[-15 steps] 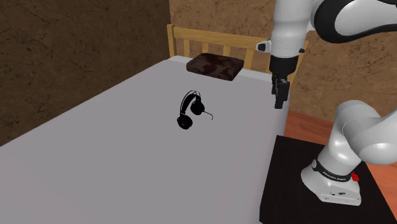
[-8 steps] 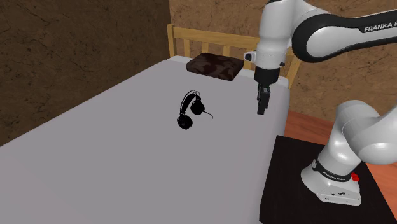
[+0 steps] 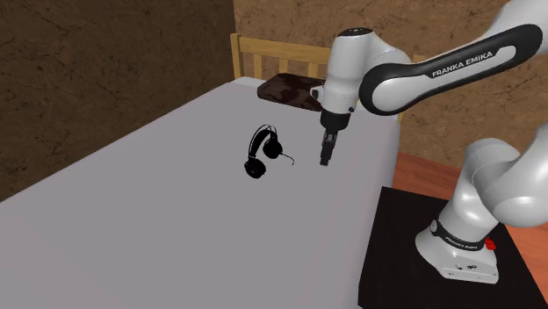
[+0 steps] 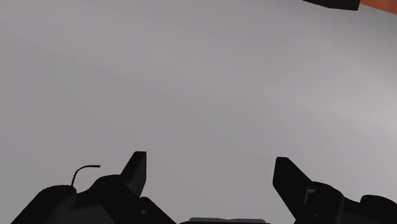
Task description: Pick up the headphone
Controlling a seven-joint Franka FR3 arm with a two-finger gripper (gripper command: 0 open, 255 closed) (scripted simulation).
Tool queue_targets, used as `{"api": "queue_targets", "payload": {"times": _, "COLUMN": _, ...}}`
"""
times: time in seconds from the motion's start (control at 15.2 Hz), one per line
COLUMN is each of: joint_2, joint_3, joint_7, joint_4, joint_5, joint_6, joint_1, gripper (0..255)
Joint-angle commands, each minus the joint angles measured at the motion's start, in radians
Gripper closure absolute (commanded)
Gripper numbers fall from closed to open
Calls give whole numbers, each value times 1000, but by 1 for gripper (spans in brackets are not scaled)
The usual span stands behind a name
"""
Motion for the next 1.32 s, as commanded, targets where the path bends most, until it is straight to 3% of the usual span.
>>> {"api": "queue_targets", "payload": {"times": 0.0, "joint_2": 69, "joint_3": -6, "joint_7": 4, "joint_4": 3, "joint_5": -7, "joint_6": 97, "joint_1": -8, "gripper": 0}}
{"api": "queue_targets", "payload": {"times": 0.66, "joint_2": 424, "joint_3": -23, "joint_7": 48, "joint_4": 152, "joint_5": -35, "joint_6": 440, "joint_1": -37, "gripper": 0}}
{"api": "queue_targets", "payload": {"times": 1.25, "joint_2": 741, "joint_3": -45, "joint_7": 82, "joint_4": 402, "joint_5": -43, "joint_6": 630, "joint_1": -57, "gripper": 0}}
